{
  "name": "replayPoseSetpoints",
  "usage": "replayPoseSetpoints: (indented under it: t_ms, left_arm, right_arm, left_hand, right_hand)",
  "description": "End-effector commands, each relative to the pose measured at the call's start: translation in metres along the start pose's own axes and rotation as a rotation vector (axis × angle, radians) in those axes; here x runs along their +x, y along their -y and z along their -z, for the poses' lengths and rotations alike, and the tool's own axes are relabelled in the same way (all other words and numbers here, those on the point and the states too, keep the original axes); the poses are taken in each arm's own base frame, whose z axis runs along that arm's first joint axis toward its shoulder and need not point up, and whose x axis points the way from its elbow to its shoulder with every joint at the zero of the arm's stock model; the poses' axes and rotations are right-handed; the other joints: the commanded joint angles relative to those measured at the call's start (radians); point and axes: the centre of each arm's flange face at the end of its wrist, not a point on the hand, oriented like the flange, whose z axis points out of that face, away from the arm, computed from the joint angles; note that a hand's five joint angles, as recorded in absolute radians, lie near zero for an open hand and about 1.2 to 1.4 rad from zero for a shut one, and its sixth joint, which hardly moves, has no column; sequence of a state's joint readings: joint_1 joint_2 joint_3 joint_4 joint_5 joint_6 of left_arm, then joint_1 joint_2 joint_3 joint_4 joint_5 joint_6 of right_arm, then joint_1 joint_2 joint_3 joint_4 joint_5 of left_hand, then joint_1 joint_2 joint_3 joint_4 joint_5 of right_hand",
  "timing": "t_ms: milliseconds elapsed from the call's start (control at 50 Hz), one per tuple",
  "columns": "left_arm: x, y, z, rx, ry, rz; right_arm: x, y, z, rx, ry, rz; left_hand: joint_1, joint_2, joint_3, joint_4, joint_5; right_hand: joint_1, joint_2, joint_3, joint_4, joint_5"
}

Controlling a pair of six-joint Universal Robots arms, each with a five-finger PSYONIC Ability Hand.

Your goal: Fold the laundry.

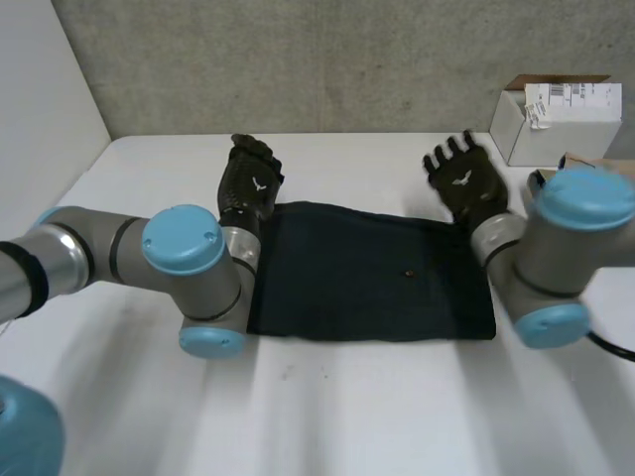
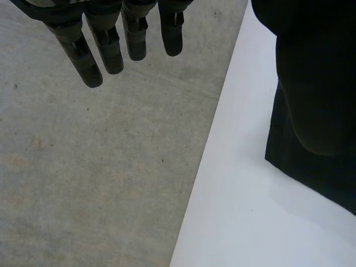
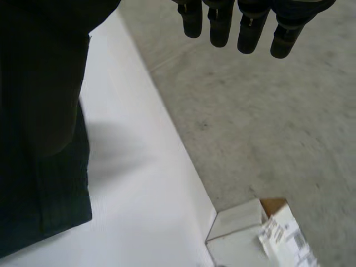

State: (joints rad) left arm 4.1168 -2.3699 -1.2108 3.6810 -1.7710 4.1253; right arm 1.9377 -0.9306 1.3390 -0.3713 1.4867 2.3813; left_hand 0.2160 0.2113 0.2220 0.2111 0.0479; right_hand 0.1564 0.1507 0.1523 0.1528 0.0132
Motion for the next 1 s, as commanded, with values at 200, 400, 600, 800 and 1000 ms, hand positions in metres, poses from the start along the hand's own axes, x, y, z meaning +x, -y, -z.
replayPoseSetpoints:
  t_ms: [200, 400, 600, 800, 1000]
  left_arm:
    - [-0.035, 0.015, 0.061, -0.026, -0.047, 0.305]
    - [-0.033, 0.013, 0.069, -0.043, -0.065, 0.349]
    - [-0.045, 0.019, 0.075, -0.027, -0.053, 0.360]
    - [-0.066, 0.041, 0.090, 0.076, -0.107, 0.528]
    - [-0.076, 0.031, 0.100, 0.048, -0.231, 0.762]
  right_arm:
    - [0.015, -0.028, 0.092, -0.397, 0.360, -0.601]
    - [0.010, -0.044, 0.087, -0.374, 0.355, -0.621]
    - [0.008, -0.040, 0.089, -0.288, 0.341, -0.582]
    - [0.027, -0.012, 0.099, -0.076, 0.238, -0.502]
    - [0.024, 0.003, 0.108, -0.027, 0.244, -0.485]
  left_hand:
    - [-0.023, -0.018, -0.029, -0.018, -0.030]
    - [-0.023, -0.018, -0.029, -0.018, -0.029]
    - [-0.032, -0.027, -0.038, -0.027, -0.038]
    - [-0.038, -0.033, -0.044, -0.033, -0.044]
    - [-0.032, -0.027, -0.038, -0.027, -0.038]
  right_hand:
    - [0.198, 0.204, 0.202, 0.201, 0.167]
    - [0.275, 0.281, 0.279, 0.279, 0.244]
    - [0.018, 0.024, 0.022, 0.022, -0.013]
    - [0.018, 0.024, 0.022, 0.022, -0.013]
    - [0.018, 0.024, 0.022, 0.022, -0.013]
